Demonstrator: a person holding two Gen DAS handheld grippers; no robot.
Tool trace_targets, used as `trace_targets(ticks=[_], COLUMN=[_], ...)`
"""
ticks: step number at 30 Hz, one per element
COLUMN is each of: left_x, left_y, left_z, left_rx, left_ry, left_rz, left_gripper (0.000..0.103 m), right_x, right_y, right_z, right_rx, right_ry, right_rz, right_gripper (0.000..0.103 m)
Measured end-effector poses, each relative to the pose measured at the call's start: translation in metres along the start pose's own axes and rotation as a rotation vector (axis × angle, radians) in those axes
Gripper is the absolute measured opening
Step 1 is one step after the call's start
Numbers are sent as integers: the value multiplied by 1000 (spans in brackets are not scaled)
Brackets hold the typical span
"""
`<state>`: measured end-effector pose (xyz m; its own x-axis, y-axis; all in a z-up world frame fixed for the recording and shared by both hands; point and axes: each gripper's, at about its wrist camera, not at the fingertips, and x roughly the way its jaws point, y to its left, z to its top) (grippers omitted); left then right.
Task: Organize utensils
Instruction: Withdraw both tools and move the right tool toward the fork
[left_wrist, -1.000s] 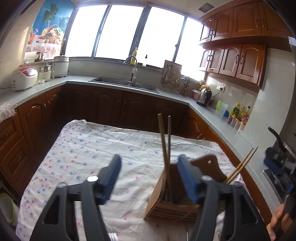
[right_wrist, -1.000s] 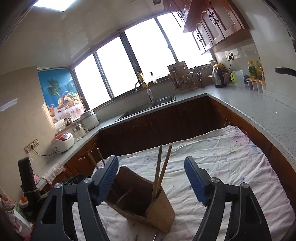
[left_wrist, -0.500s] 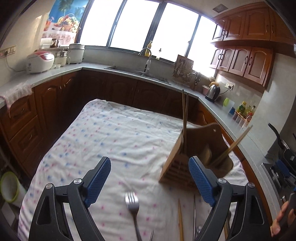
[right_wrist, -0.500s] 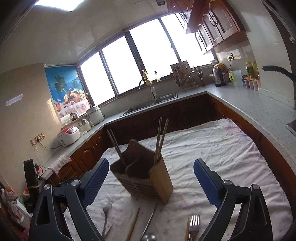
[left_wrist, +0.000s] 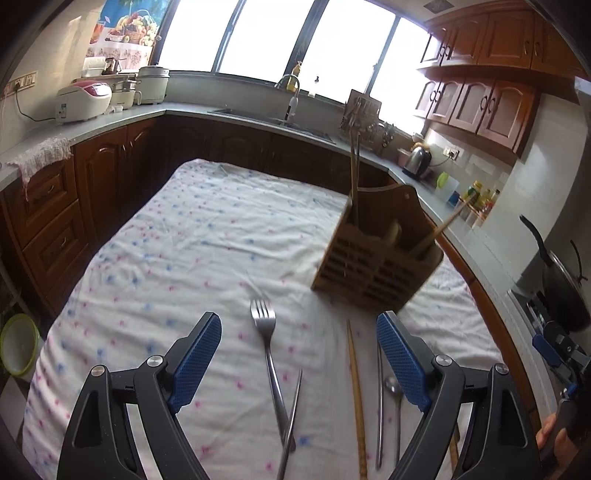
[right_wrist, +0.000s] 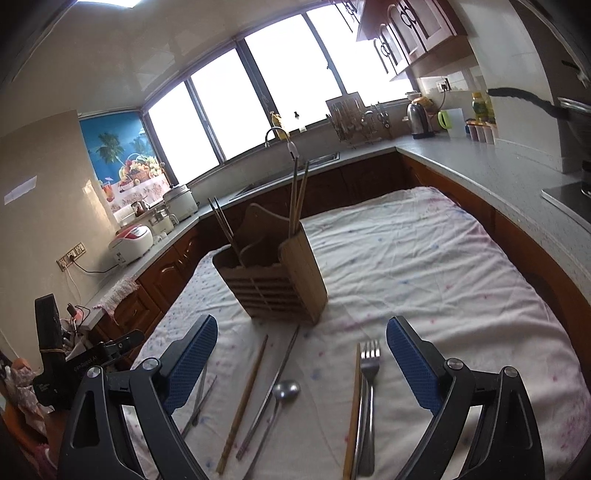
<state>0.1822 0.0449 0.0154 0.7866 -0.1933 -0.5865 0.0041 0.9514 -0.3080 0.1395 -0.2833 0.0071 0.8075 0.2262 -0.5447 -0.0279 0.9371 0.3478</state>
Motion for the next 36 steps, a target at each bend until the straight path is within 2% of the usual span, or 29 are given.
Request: trace_targets(ticks=[12, 22, 25, 27, 28, 30, 36], left_x=[-22, -8, -1, 5, 8, 15, 38], left_y=[-12, -23, -24, -25, -25, -26, -31], left_z=[-29, -33, -31, -29, -29, -28, -24], left_rx=[42, 67, 71, 71, 72, 75, 106], left_ry=[36, 79, 88, 94, 99, 109, 147], left_rz=[15, 28, 31, 31, 32, 37, 49], left_gripper=[86, 86, 86, 86, 86, 86, 82], right_x=[-5, 20, 31, 40, 46, 55, 85], right_y=[-6, -6, -5, -5, -7, -9, -16], right_z=[-39, -48, -46, -46, -46, -46, -49], right_rx=[-28, -34, -44, -45, -42, -36, -51], right_ry=[55, 123, 146, 172, 189, 216, 293], right_rz=[-37, -17, -15, -24, -26, -24, -53], right_gripper=[94, 93, 82, 67, 64, 50, 31])
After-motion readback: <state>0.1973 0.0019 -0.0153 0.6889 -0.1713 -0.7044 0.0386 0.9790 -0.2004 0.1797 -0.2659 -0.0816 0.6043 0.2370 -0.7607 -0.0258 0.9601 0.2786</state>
